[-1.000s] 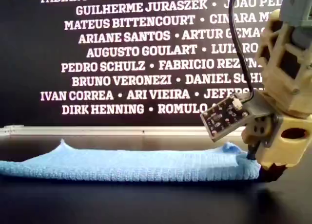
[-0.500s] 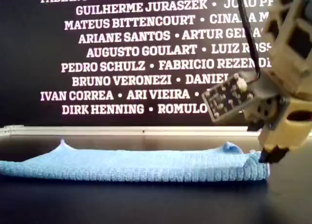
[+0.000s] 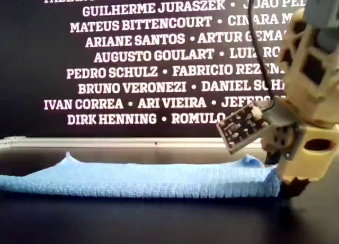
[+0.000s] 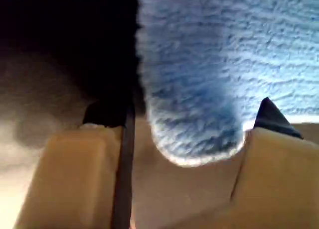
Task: Fold a cloth
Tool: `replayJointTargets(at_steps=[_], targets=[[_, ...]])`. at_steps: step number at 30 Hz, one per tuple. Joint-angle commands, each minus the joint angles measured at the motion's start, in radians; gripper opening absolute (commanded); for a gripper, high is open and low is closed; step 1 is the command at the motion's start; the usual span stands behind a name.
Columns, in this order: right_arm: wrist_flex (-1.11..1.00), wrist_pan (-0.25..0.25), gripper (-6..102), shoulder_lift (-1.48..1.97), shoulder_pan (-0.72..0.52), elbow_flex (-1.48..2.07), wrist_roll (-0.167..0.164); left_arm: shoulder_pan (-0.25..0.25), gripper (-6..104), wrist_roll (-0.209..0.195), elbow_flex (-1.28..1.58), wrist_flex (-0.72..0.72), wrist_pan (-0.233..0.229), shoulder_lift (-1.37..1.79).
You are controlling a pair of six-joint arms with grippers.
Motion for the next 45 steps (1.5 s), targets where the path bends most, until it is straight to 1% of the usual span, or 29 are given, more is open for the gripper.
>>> replayJointTargets(at_steps=[1,3,5,7,8,10,16,17,18,19,22,25,31,34,36,39,42,45], targets=[[-0.025,-0.008,98,-0.057,-0.003,-0.098,0.005,-0.003,77,0.006,-0.012,-0.006,-0.011,0.011],[-0.025,-0.008,97,-0.063,-0.003,-0.094,0.005,-0.003,77,0.006,-0.012,-0.006,-0.011,0.011],[-0.025,-0.008,93,-0.063,-0.003,-0.077,0.005,-0.003,77,0.006,-0.012,-0.006,-0.011,0.011],[-0.017,-0.008,86,-0.063,-0.003,-0.075,0.005,-0.003,77,0.006,-0.012,-0.006,-0.011,0.011],[-0.011,-0.008,80,-0.063,-0.003,-0.075,0.005,-0.003,77,0.006,-0.012,-0.006,-0.011,0.011],[-0.009,-0.008,63,-0.061,-0.003,-0.075,0.005,-0.003,77,0.006,-0.012,-0.006,-0.011,0.011],[-0.012,-0.009,6,-0.075,-0.002,-0.114,0.005,-0.003,77,0.006,-0.012,-0.006,-0.011,0.011],[-0.012,-0.009,-1,-0.084,-0.002,-0.118,0.005,-0.003,77,0.006,-0.012,-0.006,-0.011,0.011],[-0.012,-0.009,-5,-0.08,-0.003,-0.12,0.005,-0.003,77,0.006,-0.012,-0.006,-0.011,0.011],[-0.012,-0.009,-5,-0.069,-0.002,-0.121,0.005,-0.003,77,0.006,-0.012,-0.006,-0.011,0.011],[-0.012,-0.009,2,-0.051,0.011,-0.156,0.006,-0.003,77,0.006,-0.012,-0.006,-0.011,0.011],[-0.012,-0.009,3,-0.023,0.064,-0.242,0.006,-0.008,78,0.006,-0.012,-0.006,-0.011,0.011],[-0.025,0.002,2,-0.084,0.302,-0.526,0.006,-0.011,78,0.006,-0.012,-0.006,-0.011,0.011],[-0.026,0.011,2,-0.192,0.411,-0.703,0.005,-0.005,78,0.006,-0.012,-0.006,-0.011,0.011],[-0.026,0.011,2,-0.293,0.46,-0.825,0.005,-0.005,78,0.006,-0.012,-0.006,-0.011,0.011],[-0.026,0.011,2,-0.451,0.515,-1.017,0.005,-0.008,78,0.006,-0.012,-0.006,-0.011,0.011],[-0.026,0.011,2,-0.617,0.561,-1.216,0.005,-0.017,78,0.005,-0.012,-0.006,0.003,0.011],[-0.026,0.011,2,-0.765,0.603,-1.416,0.005,-0.015,78,0.005,-0.012,-0.006,0.003,0.011]])
